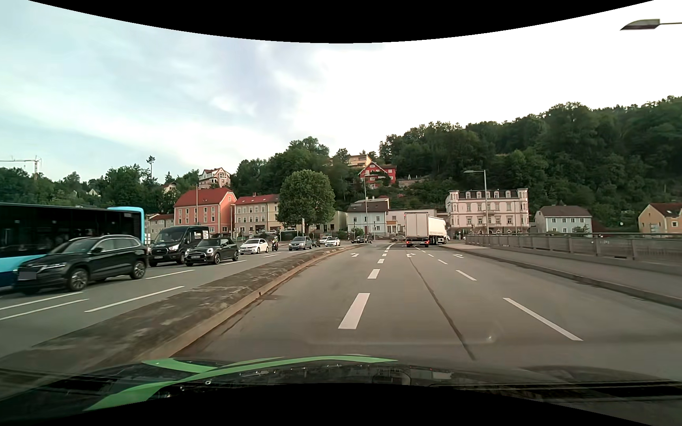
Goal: Follow the waypoints while adhering to traffic rules and regulations
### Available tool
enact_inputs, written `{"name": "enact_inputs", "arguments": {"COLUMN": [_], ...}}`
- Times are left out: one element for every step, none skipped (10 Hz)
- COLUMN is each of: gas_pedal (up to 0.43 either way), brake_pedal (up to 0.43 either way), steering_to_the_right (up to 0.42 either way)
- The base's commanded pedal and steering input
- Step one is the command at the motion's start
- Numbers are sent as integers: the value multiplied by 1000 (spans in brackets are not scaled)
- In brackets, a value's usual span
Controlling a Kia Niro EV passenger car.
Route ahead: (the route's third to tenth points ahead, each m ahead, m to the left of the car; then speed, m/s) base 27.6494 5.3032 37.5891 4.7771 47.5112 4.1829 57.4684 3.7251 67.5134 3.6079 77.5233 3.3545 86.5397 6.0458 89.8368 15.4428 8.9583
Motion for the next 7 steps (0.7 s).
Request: {"name": "enact_inputs", "arguments": {"gas_pedal": [87,87,87,87,87,79,67], "brake_pedal": [0,0,0,0,0,0,0], "steering_to_the_right": [-19,-18,-15,-12,-9,-6,-3]}}
